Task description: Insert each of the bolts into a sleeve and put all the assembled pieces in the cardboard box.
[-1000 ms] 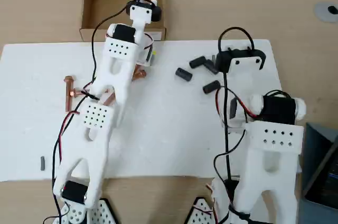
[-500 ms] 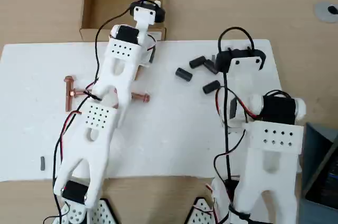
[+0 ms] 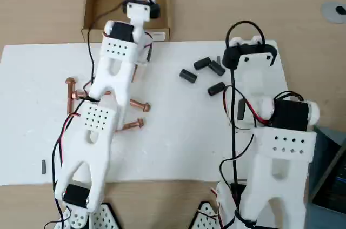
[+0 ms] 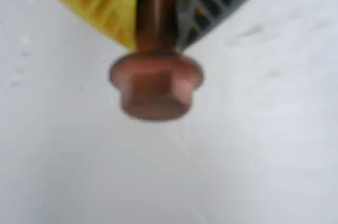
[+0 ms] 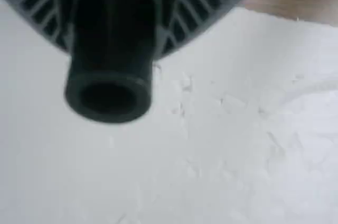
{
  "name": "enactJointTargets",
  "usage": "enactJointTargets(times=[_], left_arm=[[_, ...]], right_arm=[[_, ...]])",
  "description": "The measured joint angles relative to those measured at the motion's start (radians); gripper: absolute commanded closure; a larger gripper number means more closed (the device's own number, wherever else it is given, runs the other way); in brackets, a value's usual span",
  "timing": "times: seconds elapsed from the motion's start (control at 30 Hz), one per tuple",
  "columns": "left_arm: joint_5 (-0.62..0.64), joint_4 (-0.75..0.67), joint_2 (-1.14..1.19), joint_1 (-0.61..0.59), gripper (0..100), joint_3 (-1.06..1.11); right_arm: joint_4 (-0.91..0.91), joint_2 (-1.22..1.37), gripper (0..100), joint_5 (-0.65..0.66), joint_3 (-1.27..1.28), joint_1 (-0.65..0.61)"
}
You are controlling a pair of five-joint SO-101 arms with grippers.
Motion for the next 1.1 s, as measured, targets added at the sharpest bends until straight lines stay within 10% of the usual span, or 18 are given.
enactJointTargets(times=[1.1], left_arm=[[0.064,0.002,-1.079,-0.132,100,0.199]], right_arm=[[0.009,-0.390,98.9,0.000,-0.015,0.000]])
